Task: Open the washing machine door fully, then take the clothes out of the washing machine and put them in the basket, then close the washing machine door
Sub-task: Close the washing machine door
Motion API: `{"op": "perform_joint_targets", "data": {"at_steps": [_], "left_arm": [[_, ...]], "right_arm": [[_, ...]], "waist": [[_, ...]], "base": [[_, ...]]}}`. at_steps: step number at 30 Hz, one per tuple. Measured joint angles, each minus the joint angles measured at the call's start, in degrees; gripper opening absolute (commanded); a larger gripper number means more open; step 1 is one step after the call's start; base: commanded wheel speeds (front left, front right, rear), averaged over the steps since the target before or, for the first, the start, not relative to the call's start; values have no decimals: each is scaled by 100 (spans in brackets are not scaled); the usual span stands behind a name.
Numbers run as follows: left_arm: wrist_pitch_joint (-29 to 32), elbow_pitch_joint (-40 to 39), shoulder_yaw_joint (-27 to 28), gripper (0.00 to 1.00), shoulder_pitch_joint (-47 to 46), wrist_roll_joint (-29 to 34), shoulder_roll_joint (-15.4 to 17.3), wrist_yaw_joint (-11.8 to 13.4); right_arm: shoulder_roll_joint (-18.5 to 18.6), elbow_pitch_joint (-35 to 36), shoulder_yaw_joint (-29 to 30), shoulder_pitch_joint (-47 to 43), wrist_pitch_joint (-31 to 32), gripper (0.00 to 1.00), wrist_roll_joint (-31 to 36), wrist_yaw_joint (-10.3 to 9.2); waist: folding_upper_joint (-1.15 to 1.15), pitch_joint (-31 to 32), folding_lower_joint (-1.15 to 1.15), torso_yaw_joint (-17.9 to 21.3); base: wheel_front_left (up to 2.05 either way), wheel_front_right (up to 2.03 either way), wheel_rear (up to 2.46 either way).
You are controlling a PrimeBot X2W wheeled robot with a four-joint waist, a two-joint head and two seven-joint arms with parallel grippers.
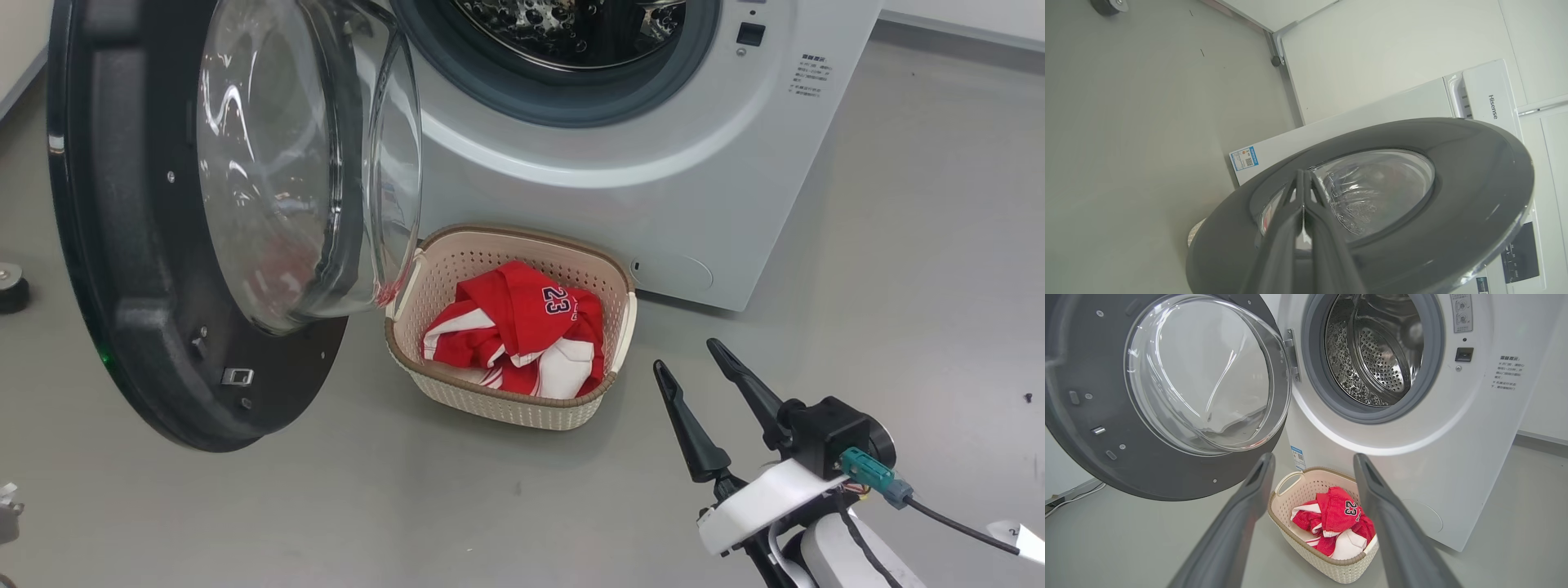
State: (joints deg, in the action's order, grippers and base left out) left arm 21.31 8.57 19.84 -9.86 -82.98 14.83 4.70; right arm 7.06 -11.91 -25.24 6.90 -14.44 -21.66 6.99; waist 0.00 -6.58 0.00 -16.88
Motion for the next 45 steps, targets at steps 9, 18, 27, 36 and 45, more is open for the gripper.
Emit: {"op": "perform_joint_targets", "data": {"at_steps": [9, 18, 27, 36, 45], "left_arm": [[776, 43, 357, 0, -342, -1167, -300, 221], [1223, 205, 403, 0, -346, -1545, -346, 259], [1529, 401, 209, 0, -324, -1662, -346, 259], [1795, 358, 20, 0, -242, -1892, -347, 259], [1954, 165, -133, 0, -174, -2053, -361, 259]], "right_arm": [[4, -1, 83, 15, 0, 100, 0, 0], [13, -18, 88, 18, 0, 100, 0, 0], [-3, -42, -10, 40, 0, 100, 0, 0], [0, -74, 57, 81, 0, 100, -1, 0], [-20, -76, 29, 87, 0, 100, -2, 0]], "waist": [[0, 1, 0, 65], [0, 44, 0, 107], [0, 60, 0, 208], [0, 91, 0, 392], [0, 74, 0, 566]], "base": [[0, 0, 0], [0, 0, 0], [0, 0, 0], [0, 0, 0], [0, 0, 0]]}}
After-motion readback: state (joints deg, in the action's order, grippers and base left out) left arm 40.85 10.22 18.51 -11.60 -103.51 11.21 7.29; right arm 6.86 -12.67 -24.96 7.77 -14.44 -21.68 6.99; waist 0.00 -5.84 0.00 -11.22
